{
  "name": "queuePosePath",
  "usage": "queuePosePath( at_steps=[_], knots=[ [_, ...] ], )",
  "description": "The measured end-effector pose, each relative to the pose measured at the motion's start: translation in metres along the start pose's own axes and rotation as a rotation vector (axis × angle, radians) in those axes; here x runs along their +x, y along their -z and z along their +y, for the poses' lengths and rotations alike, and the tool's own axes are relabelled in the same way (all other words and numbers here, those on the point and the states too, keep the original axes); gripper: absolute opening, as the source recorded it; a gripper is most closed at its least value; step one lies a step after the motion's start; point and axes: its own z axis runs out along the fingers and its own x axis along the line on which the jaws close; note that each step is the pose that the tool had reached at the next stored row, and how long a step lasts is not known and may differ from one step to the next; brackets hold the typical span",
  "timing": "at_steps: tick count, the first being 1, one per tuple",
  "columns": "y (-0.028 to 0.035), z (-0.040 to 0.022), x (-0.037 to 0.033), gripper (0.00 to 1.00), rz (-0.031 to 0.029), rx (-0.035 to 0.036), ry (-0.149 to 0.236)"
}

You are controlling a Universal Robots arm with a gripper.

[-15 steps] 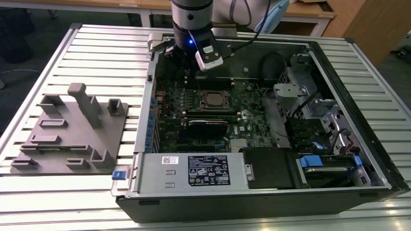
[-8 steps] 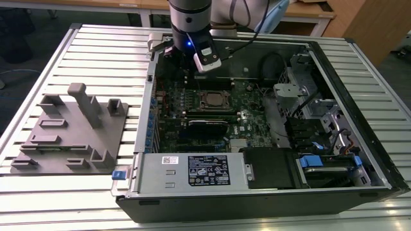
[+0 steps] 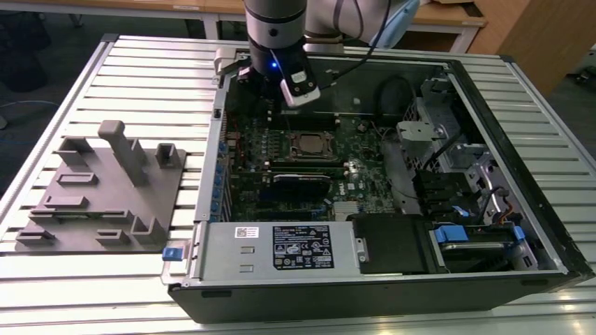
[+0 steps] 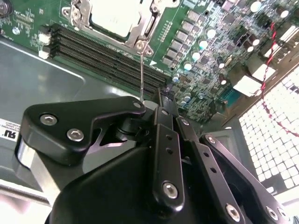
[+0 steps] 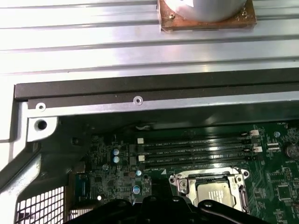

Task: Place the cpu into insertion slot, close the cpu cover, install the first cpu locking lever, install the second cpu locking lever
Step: 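Install the first cpu locking lever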

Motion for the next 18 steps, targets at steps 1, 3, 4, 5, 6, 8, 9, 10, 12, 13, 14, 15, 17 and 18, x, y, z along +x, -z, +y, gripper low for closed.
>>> queuePosePath(
  at_steps=[1, 3, 4, 5, 6, 8, 9, 10, 12, 13, 14, 15, 17, 18],
  knots=[
    [-0.0001, -0.0003, 0.0001, 0.11, 0.0008, -0.01, 0.0],
    [-0.0001, -0.0006, 0.0001, 0.11, 0.0014, -0.0158, -0.001],
    [-0.0001, -0.0006, 0.0001, 0.11, 0.0014, -0.0158, -0.001],
    [-0.0001, -0.0006, 0.0002, 0.11, 0.0013, -0.0159, -0.001],
    [-0.0004, -0.0008, 0.0003, 0.11, 0.0014, -0.016, -0.001],
    [-0.0023, -0.0013, 0.0005, 0.11, 0.0015, -0.0165, -0.001],
    [-0.0032, -0.0016, 0.0007, 0.11, 0.0015, -0.0167, -0.001],
    [-0.004, -0.0018, 0.0007, 0.11, 0.0015, -0.0169, -0.001],
    [-0.0046, -0.0019, 0.0008, 0.11, 0.0017, -0.0174, -0.001],
    [-0.0047, -0.002, 0.0008, 0.11, 0.0021, -0.022, -0.001],
    [-0.0049, -0.002, 0.0008, 0.11, 0.0031, -0.0356, -0.001],
    [-0.005, -0.002, 0.0007, 0.11, 0.0039, -0.0462, -0.002],
    [-0.005, -0.002, 0.0008, 0.11, 0.0042, -0.0493, -0.002],
    [-0.005, -0.002, 0.0008, 0.11, 0.0042, -0.0495, -0.002]
  ],
)
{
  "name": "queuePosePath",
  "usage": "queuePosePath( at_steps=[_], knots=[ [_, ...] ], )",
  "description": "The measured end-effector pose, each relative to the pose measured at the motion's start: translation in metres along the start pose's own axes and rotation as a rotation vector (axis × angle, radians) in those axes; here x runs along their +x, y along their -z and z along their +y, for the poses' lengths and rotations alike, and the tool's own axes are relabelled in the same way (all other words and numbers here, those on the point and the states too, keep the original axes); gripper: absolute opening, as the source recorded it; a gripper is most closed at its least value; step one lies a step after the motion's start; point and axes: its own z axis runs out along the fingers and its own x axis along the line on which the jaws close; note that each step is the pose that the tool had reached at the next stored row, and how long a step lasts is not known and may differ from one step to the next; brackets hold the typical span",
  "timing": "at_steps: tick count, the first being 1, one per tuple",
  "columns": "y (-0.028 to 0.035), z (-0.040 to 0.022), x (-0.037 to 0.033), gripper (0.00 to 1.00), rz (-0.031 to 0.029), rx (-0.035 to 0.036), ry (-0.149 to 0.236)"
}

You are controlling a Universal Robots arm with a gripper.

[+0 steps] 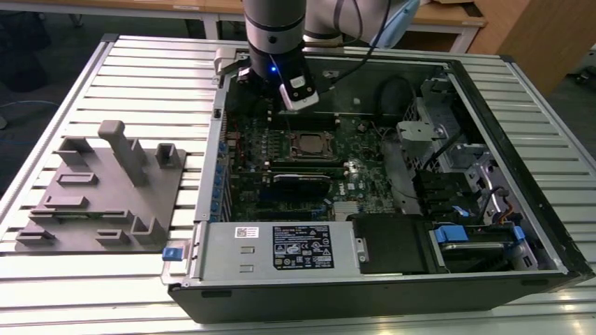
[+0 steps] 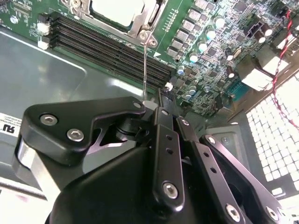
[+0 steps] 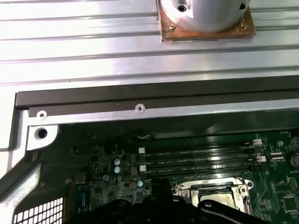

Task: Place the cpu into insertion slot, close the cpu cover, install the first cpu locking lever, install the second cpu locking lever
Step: 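Install the first cpu locking lever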

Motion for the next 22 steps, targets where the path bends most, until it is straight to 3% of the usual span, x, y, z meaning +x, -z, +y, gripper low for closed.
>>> queuePosePath(
  at_steps=[6, 15, 22],
  knots=[
    [-0.0008, 0.0004, -0.007, 0.11, 0.0001, 0.0, 0.0],
    [-0.0028, 0.0023, -0.0331, 0.11, 0.0001, 0.0005, 0.0],
    [-0.0031, 0.0024, -0.0347, 0.11, -0.0001, 0.0012, 0.0]
  ],
)
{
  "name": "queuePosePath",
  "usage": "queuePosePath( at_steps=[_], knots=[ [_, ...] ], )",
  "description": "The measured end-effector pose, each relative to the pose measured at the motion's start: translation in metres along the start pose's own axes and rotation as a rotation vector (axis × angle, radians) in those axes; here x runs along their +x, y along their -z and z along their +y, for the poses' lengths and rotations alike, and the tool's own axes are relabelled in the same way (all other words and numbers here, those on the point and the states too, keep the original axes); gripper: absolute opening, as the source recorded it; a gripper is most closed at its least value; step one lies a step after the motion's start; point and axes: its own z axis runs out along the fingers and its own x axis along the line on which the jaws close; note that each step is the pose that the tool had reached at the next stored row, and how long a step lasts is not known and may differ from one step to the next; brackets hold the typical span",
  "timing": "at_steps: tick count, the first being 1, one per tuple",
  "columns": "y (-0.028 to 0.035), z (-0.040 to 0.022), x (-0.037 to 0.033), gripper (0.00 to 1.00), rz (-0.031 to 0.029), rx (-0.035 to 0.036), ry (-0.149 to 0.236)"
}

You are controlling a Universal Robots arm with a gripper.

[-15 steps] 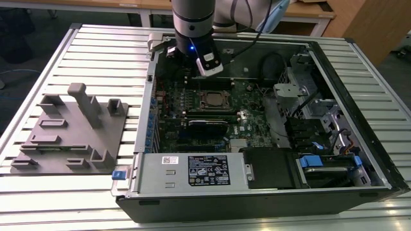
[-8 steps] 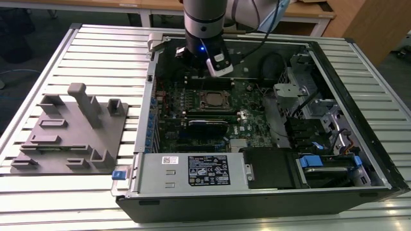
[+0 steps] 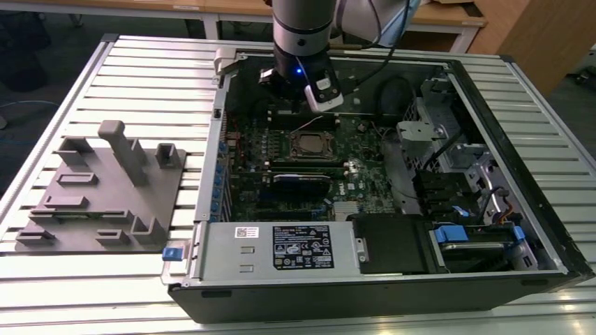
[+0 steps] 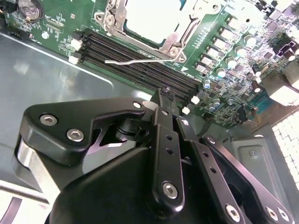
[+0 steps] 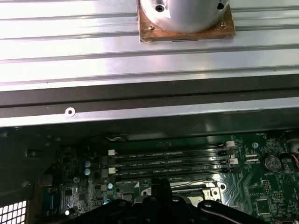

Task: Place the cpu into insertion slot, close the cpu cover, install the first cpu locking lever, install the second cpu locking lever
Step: 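Install the first cpu locking lever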

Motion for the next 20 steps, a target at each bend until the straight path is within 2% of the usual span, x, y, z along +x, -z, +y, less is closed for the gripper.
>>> queuePosePath(
  at_steps=[6, 8, 11, 15, 20],
  knots=[
    [-0.0046, -0.0014, -0.0002, 0.11, -0.0007, 0.0081, 0.0],
    [-0.0062, -0.0019, -0.0006, 0.11, -0.0012, 0.0162, 0.001],
    [-0.0079, -0.0023, -0.0009, 0.11, -0.0029, 0.0336, 0.001],
    [-0.0084, -0.0024, -0.0014, 0.11, -0.0029, 0.034, 0.001],
    [-0.0106, -0.0024, -0.0086, 0.11, -0.0024, 0.0341, 0.001]
  ],
)
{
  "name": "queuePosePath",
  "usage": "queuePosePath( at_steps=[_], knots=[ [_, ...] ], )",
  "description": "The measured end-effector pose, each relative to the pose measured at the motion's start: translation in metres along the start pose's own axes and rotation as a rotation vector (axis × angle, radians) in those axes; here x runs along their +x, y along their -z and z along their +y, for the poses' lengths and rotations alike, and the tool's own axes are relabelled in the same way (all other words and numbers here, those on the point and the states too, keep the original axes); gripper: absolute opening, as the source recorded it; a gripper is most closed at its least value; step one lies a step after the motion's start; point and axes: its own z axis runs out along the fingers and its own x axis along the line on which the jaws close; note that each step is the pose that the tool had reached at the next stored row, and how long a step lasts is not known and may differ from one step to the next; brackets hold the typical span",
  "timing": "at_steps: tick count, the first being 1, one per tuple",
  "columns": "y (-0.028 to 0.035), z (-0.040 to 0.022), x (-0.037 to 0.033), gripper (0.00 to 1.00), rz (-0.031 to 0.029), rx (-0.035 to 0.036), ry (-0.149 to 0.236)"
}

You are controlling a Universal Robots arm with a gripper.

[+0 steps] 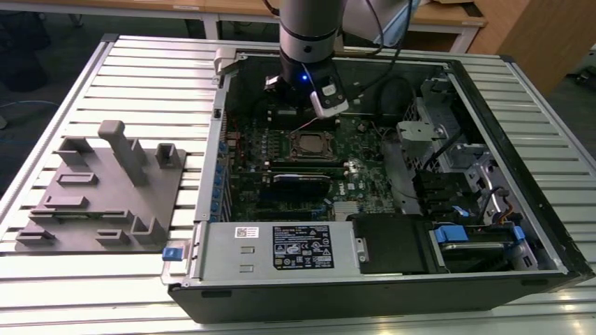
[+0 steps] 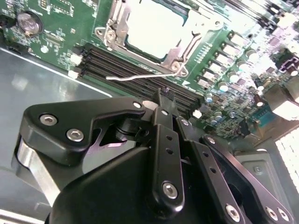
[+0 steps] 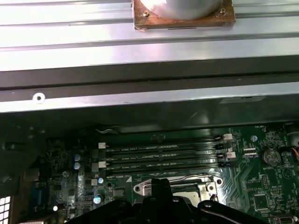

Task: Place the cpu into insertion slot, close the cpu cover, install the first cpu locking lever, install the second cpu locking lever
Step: 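Install the first cpu locking lever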

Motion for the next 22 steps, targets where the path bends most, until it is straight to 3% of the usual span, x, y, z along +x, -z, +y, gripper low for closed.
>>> queuePosePath(
  at_steps=[9, 22],
  knots=[
    [-0.0019, 0.0008, -0.0087, 0.11, 0.0001, 0.0001, 0.0],
    [-0.0024, 0.0012, -0.0089, 0.11, 0.0006, -0.0062, 0.0]
  ],
)
